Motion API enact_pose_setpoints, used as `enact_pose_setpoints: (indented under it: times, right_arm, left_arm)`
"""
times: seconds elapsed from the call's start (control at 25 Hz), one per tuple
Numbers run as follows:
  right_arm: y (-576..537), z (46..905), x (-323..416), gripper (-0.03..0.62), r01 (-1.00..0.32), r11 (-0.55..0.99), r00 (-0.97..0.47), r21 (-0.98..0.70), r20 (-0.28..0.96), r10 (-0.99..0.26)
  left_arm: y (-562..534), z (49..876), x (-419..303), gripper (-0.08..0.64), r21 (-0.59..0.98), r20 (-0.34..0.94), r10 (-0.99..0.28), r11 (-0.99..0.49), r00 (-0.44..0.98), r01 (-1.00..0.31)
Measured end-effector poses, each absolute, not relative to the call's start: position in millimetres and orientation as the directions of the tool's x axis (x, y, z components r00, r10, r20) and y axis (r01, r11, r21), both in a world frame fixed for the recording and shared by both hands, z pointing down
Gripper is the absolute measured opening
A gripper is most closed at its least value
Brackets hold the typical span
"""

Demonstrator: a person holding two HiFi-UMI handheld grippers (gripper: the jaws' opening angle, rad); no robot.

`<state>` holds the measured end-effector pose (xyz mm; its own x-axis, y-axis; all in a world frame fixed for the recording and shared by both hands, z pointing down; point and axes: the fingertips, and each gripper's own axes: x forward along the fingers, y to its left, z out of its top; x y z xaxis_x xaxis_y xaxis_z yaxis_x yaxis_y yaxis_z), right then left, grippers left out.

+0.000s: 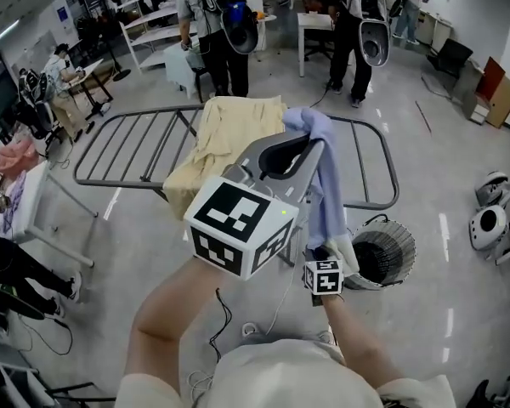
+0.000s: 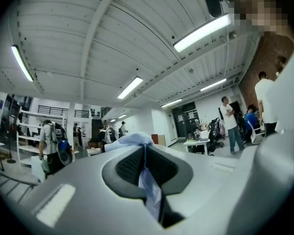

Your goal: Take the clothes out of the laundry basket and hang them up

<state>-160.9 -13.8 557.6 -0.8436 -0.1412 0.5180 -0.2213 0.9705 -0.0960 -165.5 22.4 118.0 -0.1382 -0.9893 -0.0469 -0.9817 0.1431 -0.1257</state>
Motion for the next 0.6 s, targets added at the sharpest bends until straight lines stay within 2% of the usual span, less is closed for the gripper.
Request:
enact_pose_setpoints:
  times: [0.4,0.6]
  right_arm:
    - [70,450,-200,0.005,0.020,0.987,-0.934,-0.157,0.349,0.075]
    - [96,387,-220,0.005,0.127,0.974,-0.961,-0.185,0.222,0.167]
  left_arm:
    - [143,184,-295,0.023,-0.162,0.025,-0.900,0.426,-0.436,-0.890]
    - [181,247,-333,0.025,-0.162,0.114,-0.862,0.475,-0.495,-0.865]
